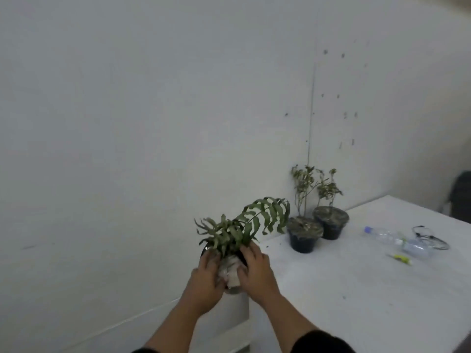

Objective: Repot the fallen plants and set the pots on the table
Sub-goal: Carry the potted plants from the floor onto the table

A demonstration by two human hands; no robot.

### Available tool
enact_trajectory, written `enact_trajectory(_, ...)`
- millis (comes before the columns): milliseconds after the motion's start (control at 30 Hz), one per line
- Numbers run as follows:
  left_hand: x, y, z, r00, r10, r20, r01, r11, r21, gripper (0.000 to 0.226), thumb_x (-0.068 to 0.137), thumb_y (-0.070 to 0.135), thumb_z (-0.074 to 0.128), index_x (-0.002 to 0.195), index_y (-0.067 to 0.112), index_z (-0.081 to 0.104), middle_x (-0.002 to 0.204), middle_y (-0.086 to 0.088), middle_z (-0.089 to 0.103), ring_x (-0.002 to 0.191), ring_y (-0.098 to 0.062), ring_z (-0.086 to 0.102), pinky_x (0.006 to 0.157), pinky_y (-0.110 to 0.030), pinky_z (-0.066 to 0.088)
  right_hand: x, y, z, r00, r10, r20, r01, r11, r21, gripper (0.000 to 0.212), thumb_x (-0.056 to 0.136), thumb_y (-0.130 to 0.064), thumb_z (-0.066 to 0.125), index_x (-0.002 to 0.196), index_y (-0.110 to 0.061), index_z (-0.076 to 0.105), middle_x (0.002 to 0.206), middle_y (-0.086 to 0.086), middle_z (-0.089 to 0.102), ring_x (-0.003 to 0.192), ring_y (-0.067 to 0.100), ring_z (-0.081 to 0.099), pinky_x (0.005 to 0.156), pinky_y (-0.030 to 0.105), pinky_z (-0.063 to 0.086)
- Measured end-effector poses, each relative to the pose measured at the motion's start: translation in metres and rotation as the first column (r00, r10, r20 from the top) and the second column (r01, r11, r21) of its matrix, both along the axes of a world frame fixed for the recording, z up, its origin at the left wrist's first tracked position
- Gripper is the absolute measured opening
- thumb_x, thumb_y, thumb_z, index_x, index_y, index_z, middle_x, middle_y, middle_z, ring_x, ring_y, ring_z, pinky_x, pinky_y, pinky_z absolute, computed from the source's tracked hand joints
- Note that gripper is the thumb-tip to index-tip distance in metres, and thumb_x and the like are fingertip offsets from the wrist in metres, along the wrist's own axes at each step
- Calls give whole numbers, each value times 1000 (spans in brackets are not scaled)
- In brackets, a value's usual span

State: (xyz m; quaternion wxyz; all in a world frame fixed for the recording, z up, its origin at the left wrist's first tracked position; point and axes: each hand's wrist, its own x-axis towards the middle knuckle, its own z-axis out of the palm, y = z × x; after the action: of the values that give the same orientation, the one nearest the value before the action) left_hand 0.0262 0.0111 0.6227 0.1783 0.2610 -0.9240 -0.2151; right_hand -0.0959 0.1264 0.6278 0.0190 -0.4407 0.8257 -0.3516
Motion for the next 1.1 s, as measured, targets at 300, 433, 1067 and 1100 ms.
enact_trajectory(300,-46,64,117,976,-175,-133,171,984,-39,63,91,37,52,148,25,27,159,1,11,131,-25,46,106,-39,42,-35,82,114,981,-158,-114,138,977,-163,54,91,-30,50,143,-22,38,155,5,22,136,29,31,110,42,34)
enact_trajectory(433,-68,90,127,973,-194,-120,192,981,-34,63,91,38,52,148,25,27,159,1,11,128,-23,48,106,-36,42,-54,111,122,976,-180,-119,160,974,-160,52,91,-31,50,141,-22,40,156,5,22,137,29,30,110,44,35)
enact_trajectory(1067,-204,64,13,989,121,-89,-95,964,246,70,80,36,63,144,25,36,154,0,21,135,-20,39,107,-30,40,-232,55,11,982,171,75,-174,984,42,49,92,-29,47,140,-22,42,156,2,17,143,22,24,115,36,28)
enact_trajectory(1100,-205,63,2,988,132,-74,-107,956,274,76,76,41,64,145,26,35,153,1,21,135,-20,38,107,-29,39,-235,51,-1,976,196,98,-203,977,61,51,91,-27,48,141,-22,41,157,1,16,143,21,23,114,33,27)
